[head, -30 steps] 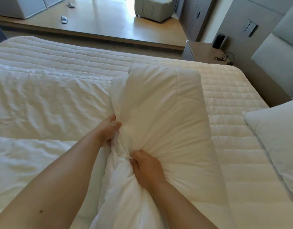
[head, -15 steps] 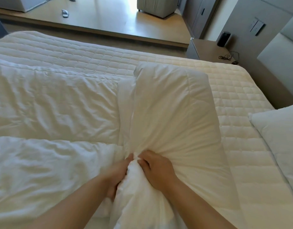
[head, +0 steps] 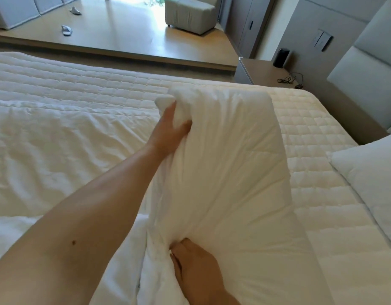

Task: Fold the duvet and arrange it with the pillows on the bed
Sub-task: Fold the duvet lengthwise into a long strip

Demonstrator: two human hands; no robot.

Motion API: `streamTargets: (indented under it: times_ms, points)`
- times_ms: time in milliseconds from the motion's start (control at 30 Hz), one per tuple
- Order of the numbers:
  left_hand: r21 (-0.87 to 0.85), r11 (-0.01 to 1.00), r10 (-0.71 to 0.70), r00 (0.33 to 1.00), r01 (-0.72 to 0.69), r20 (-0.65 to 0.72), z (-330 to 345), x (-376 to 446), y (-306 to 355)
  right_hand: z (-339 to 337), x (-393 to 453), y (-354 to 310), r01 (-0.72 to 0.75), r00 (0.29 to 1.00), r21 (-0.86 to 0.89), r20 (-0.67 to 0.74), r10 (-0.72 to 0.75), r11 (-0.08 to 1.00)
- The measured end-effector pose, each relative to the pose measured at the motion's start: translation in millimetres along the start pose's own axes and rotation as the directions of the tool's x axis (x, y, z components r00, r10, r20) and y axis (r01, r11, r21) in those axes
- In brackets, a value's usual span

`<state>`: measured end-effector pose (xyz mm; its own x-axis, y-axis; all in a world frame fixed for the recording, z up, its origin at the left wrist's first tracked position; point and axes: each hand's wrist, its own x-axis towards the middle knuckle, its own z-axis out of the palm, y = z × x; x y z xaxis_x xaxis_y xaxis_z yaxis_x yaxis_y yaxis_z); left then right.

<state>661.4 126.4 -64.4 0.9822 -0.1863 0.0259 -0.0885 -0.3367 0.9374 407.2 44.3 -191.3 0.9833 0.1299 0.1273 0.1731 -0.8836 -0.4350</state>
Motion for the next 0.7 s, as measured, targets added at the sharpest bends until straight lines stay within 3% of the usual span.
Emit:
streamTargets:
  times_ms: [33,100,200,267,333,467,533,600,633,700]
  points:
    - [0.064,0.997,0.047,0.997,-0.051,0.054,7,3,0,6,3,4,0.008,1.000,-0.013,-0.008,-0.008,1.000]
    - [0.072,0.997,-0.050,0.982,0.038,0.183,14,9,-14,14,8,9,0.021,1.000,-0.019,-0.014,-0.022,1.000]
    - [-0.290,0.915,-0.186,0.931,0.281,0.315,11,11,-22,27,13,13,0.067,0.997,-0.007,-0.047,-0.068,0.998]
    - [-0.402,0.881,-0.145,0.950,0.251,0.276,13,19,-12,35,15,17,0.084,0.994,0.010,-0.072,-0.083,0.996]
    - [-0.241,0.952,-0.137,0.967,0.189,0.217,22,27,-4,37,17,20,0.085,0.995,0.037,-0.061,-0.083,0.996]
    - [0.042,0.959,-0.283,0.944,0.280,0.169,31,43,-32,37,17,21,0.082,0.996,0.041,0.021,-0.083,0.996]
    - [0.337,0.910,-0.287,0.953,0.240,0.098,35,45,-39,39,15,22,0.079,0.996,0.054,0.032,-0.080,0.995]
    - [0.502,0.802,-0.316,0.943,0.323,-0.101,37,44,-29,37,15,20,0.082,0.996,0.051,0.035,-0.083,0.995]
    - [0.545,0.760,-0.296,0.935,0.354,-0.196,36,40,-19,35,16,19,0.079,0.996,0.043,0.045,-0.081,0.996]
    - [0.665,0.720,-0.001,0.958,0.200,-0.287,39,25,0,32,15,18,0.074,0.995,0.037,0.059,-0.076,0.997]
